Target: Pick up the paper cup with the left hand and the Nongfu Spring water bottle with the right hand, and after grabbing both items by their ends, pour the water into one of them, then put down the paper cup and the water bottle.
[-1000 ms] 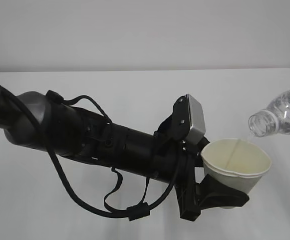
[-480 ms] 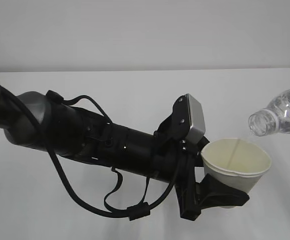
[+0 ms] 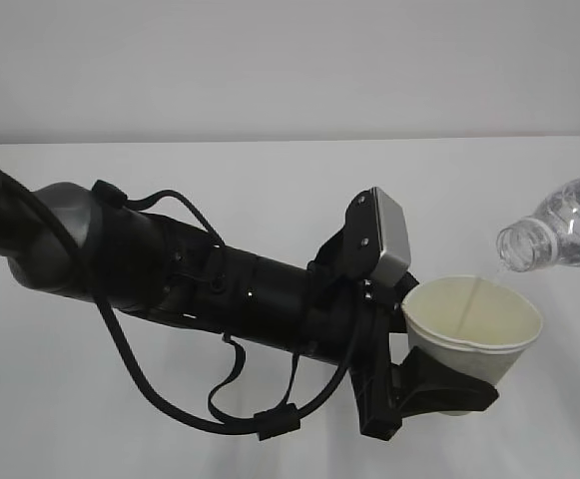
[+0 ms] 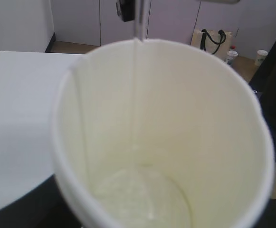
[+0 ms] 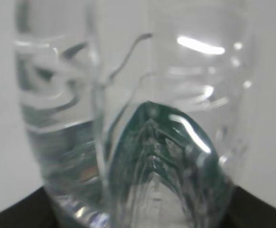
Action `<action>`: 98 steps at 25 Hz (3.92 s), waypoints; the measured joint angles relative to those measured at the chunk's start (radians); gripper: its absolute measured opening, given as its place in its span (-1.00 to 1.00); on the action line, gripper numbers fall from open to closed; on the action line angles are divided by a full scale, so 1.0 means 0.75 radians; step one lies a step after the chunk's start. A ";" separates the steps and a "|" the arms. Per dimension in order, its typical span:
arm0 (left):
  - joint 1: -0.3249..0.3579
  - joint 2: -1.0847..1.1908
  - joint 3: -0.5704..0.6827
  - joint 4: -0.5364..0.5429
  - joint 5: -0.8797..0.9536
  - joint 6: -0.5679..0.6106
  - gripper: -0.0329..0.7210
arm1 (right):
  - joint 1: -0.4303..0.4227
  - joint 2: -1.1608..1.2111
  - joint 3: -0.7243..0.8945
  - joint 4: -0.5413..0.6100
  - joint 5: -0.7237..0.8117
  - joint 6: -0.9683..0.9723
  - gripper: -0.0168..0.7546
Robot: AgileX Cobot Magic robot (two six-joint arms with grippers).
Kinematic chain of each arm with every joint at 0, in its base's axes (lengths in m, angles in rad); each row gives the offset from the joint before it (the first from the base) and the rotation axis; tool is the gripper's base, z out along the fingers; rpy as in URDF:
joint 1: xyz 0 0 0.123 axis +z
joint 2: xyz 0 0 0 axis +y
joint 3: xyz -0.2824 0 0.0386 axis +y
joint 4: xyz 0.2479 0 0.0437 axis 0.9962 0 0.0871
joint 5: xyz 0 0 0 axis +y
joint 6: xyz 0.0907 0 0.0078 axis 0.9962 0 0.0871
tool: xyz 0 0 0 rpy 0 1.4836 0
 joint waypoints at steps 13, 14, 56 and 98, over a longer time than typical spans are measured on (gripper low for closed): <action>0.000 0.000 0.000 0.000 0.000 0.000 0.34 | 0.000 0.000 0.000 0.000 0.000 -0.007 0.13; 0.000 0.000 0.000 0.000 0.000 0.000 0.34 | 0.000 0.000 0.000 0.000 0.000 -0.013 0.13; 0.000 0.000 0.000 -0.010 0.000 0.000 0.34 | 0.000 0.000 0.000 0.013 -0.029 -0.049 0.13; 0.000 0.000 0.000 -0.016 0.000 0.000 0.34 | 0.000 0.000 0.000 0.023 -0.055 -0.063 0.13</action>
